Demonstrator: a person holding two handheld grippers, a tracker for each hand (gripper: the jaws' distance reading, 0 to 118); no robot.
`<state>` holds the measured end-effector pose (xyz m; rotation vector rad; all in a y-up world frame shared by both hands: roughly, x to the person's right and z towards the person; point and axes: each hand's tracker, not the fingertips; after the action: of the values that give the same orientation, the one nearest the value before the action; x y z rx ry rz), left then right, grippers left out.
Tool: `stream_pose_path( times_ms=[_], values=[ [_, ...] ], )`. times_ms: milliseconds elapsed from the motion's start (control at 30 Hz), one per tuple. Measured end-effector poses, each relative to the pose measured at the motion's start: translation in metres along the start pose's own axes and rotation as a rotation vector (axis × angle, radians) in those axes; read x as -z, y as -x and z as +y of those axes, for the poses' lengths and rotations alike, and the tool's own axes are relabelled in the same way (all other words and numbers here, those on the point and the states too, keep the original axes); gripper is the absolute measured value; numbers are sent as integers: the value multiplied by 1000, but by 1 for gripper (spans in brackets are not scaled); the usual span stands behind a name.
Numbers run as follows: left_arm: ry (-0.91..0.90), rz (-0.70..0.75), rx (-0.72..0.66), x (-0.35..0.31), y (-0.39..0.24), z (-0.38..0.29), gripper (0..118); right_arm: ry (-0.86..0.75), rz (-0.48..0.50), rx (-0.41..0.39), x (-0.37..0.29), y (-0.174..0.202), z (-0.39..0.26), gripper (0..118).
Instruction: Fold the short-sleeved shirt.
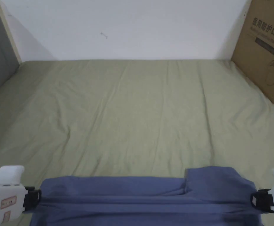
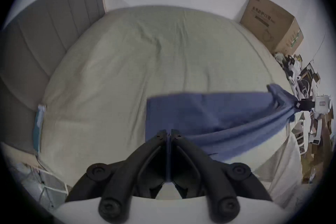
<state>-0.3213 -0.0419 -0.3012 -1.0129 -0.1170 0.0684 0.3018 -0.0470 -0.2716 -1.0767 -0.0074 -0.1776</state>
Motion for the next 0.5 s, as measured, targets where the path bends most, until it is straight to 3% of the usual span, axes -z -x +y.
stream_pose_path(
  times_ms=[200, 233, 300, 333, 367, 500],
  values=[
    [36, 27, 4, 19, 2, -32, 5, 11, -2, 52, 19, -11, -27, 2],
    [35, 35, -13, 20, 3, -30, 17, -4, -8, 56, 18, -9, -27, 9],
    [54, 52, -31, 13, -2, -31, 88, -23, -32, 44, 11, -2, -24, 55],
    [20, 55, -17, 10, -1, -28, 112, -45, -57, 29, 6, 2, -22, 75],
    [-8, 65, -26, 3, -1, -26, 117, -85, -78, 5, -2, 7, -18, 76],
    [-127, 33, -106, -29, 1, -9, 108, -222, -93, -32, -26, 30, 3, 76]
  ],
)
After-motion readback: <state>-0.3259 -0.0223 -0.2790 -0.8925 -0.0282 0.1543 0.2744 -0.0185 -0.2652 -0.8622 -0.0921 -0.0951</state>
